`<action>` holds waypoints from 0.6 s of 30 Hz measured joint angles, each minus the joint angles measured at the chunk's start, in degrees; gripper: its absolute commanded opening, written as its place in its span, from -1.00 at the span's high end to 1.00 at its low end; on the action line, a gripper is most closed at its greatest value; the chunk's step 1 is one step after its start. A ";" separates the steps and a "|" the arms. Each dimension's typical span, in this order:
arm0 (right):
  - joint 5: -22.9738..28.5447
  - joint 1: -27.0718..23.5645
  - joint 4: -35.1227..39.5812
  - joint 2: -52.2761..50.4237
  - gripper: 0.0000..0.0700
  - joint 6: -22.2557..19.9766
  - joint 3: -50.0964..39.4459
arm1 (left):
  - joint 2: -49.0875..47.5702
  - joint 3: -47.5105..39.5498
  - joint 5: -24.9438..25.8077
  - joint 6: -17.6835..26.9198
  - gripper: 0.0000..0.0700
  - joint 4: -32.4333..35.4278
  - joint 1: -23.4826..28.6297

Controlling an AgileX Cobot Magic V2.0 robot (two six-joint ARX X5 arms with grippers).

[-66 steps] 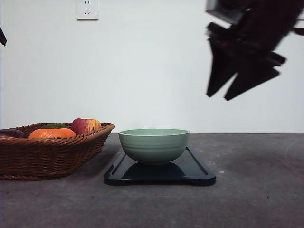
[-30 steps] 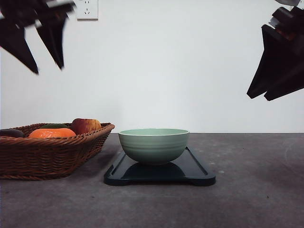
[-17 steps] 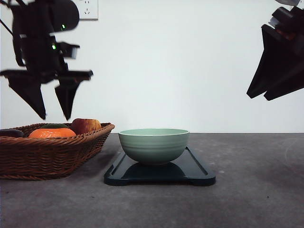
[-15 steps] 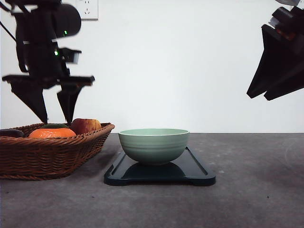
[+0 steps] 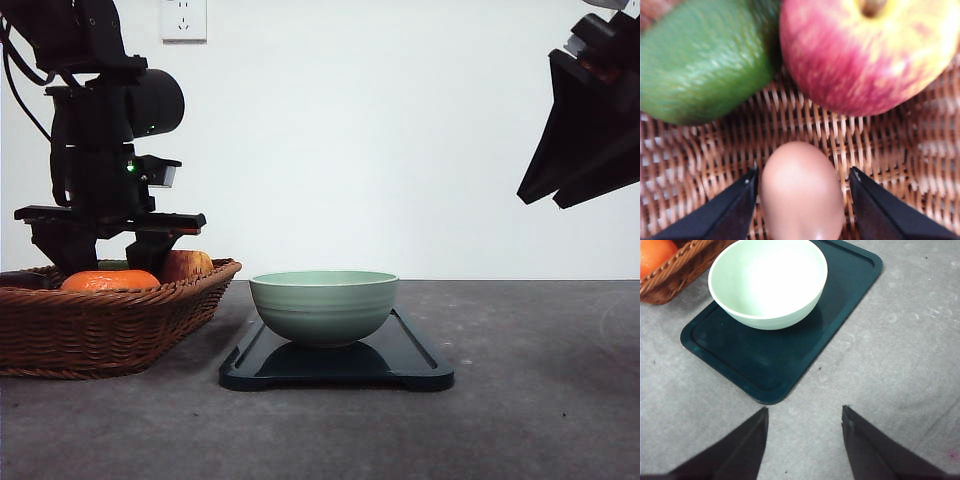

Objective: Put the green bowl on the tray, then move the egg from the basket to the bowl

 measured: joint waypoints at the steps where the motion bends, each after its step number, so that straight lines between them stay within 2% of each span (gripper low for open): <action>1: 0.00 0.00 0.00 0.00 0.18 0.00 0.00 | 0.01 0.01 0.00 0.00 -0.04 0.10 0.00; 7: 0.00 -0.02 0.00 0.00 0.18 0.00 0.00 | 0.01 0.04 0.00 0.00 0.02 -0.01 0.02; 9: 0.00 0.00 0.00 0.00 0.18 0.00 0.00 | 0.01 0.04 0.00 0.00 0.11 -0.16 0.02; 11: 0.00 0.00 0.00 0.00 0.18 0.00 0.00 | 0.01 0.04 0.00 0.00 0.38 -0.59 0.02; 13: 0.00 0.00 0.00 0.00 0.18 0.00 0.00 | 0.01 0.04 -0.02 -0.02 0.50 -0.84 0.02; 18: 0.00 0.00 0.00 0.00 0.18 0.00 0.00 | 0.01 0.13 -0.07 -0.02 0.46 -0.85 0.02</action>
